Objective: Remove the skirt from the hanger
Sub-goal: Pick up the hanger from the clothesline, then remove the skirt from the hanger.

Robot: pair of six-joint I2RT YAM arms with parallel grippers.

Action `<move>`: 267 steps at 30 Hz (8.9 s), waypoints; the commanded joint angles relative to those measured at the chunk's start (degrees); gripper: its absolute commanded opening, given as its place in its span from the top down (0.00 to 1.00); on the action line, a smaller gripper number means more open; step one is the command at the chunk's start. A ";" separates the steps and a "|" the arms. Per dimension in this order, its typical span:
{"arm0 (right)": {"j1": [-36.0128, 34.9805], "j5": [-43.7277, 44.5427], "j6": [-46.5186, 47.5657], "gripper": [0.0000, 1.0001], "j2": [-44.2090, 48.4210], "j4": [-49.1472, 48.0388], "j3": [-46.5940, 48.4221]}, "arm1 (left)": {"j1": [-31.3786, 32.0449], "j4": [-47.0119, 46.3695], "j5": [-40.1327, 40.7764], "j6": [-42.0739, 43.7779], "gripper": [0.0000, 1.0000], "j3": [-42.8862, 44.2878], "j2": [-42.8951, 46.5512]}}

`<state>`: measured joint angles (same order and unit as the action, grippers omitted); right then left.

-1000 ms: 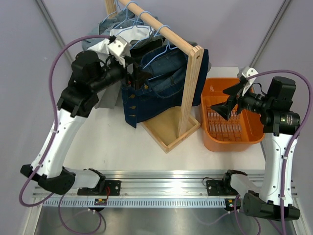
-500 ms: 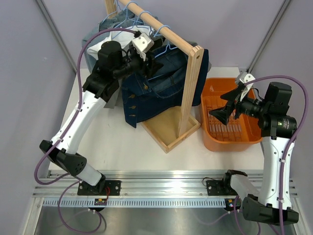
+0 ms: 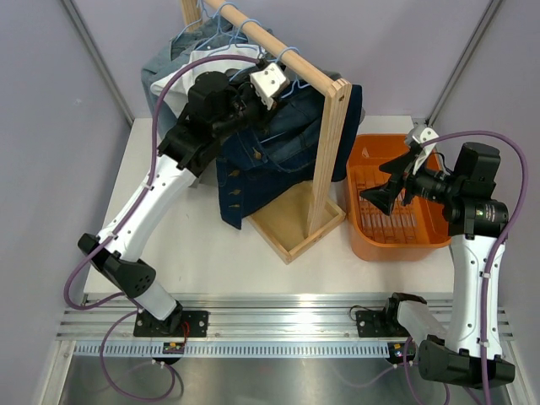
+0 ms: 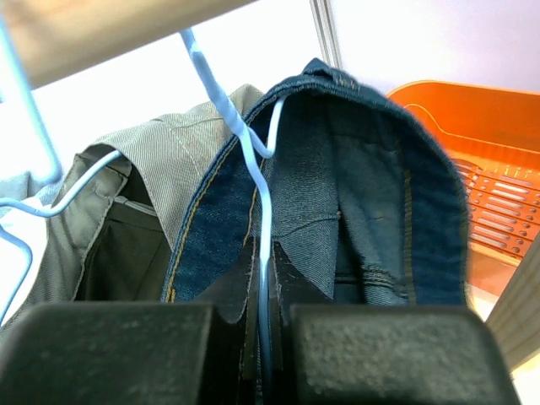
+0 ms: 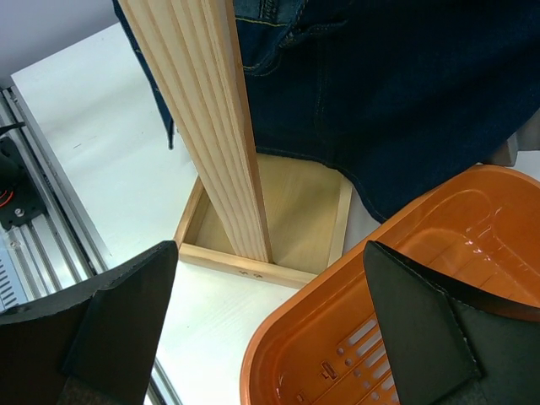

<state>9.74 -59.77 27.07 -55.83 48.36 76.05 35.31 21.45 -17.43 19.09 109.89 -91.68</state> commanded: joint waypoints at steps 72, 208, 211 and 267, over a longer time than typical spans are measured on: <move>-0.16 -8.52 -4.83 0.01 1.69 -3.36 -4.16 | 2.22 -5.46 -6.30 -8.81 1.00 5.78 -6.06; -55.62 26.92 -42.01 1.00 -33.37 -20.32 45.94 | 0.64 -36.39 -3.57 -25.94 1.00 -43.88 43.95; -55.53 24.27 -39.30 1.00 -33.29 -20.41 45.59 | 0.64 -32.81 -4.89 -25.60 1.00 -40.55 42.73; -47.35 22.45 -5.37 1.00 -37.51 -2.04 28.63 | 0.73 31.03 15.32 -18.74 1.00 -19.70 55.82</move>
<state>-38.33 -31.46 20.01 -94.50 48.27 104.81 36.05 52.25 0.47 1.21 90.48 -35.66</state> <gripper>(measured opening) 0.023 0.024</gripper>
